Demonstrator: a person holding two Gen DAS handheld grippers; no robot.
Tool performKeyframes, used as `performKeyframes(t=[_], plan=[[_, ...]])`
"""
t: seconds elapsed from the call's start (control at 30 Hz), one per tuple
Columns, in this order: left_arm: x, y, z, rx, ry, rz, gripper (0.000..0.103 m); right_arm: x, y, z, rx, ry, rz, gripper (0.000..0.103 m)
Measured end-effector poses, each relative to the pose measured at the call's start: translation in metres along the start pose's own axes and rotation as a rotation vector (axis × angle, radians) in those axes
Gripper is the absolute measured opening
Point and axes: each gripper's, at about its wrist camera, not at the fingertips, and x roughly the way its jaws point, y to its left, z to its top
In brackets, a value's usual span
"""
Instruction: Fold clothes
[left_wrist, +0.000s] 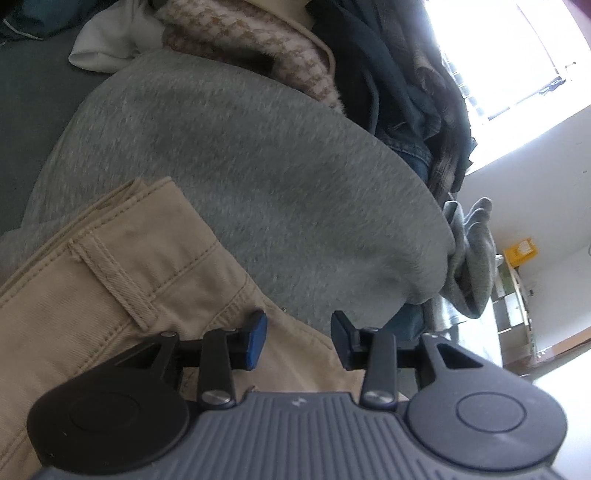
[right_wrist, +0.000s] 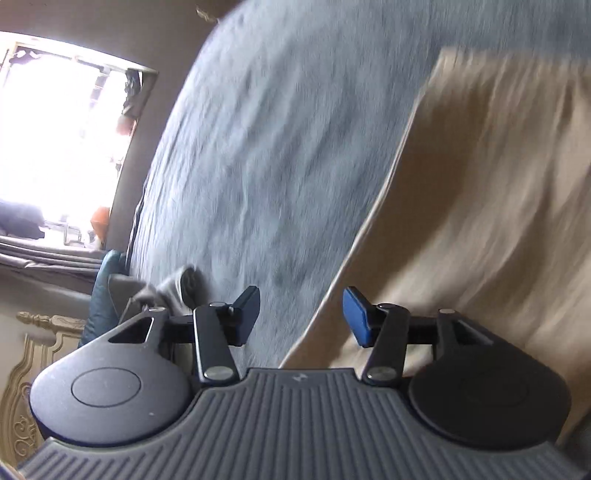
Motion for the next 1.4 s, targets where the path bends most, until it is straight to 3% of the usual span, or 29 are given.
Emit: performKeyframes(t=[0.13,0.27,0.47,0.67,0.83,0.93,0.97,1.03,1.07,1.1,1.2,1.3,1.4], plan=[[-0.004,-0.014,0.002,0.042,-0.005,0.055,0.043,-0.045,-0.016,0.026,-0.006,-0.064,-0.05,0.053],[-0.024,-0.031,-0.002,0.084,-0.046,0.106,0.047,-0.086,-0.04,0.041,-0.048,-0.106,-0.167,0.054],[-0.037,-0.086,-0.026,0.178,-0.081,0.113,0.049,-0.103,-0.058,0.047,-0.16,-0.098,-0.246,0.054],[-0.033,-0.167,-0.09,0.322,-0.009,0.039,0.052,-0.068,-0.027,0.066,-0.534,-0.043,-0.251,0.054],[0.004,-0.25,-0.182,0.464,0.132,-0.069,0.053,-0.036,-0.007,0.081,-0.881,0.078,-0.245,0.054],[0.035,-0.305,-0.238,0.537,0.211,-0.172,0.053,-0.025,-0.005,0.079,-1.072,0.17,-0.265,0.053],[0.047,-0.322,-0.256,0.556,0.242,-0.208,0.053,-0.021,-0.008,0.079,-1.118,0.197,-0.269,0.052],[0.067,-0.352,-0.286,0.583,0.294,-0.257,0.053,-0.015,-0.014,0.078,-1.207,0.247,-0.274,0.036],[0.076,-0.365,-0.299,0.592,0.314,-0.275,0.053,-0.015,-0.016,0.076,-1.241,0.251,-0.26,0.013],[0.085,-0.376,-0.309,0.592,0.329,-0.293,0.053,-0.019,-0.016,0.074,-1.263,0.248,-0.238,0.008],[0.106,-0.398,-0.328,0.541,0.346,-0.331,0.053,-0.039,-0.011,0.061,-1.325,0.21,-0.149,0.005],[0.12,-0.407,-0.338,0.458,0.356,-0.336,0.053,-0.055,-0.011,0.021,-1.539,0.179,-0.064,0.006],[0.135,-0.412,-0.349,0.446,0.369,-0.303,0.053,-0.056,-0.022,-0.016,-1.725,0.214,-0.012,0.009]])
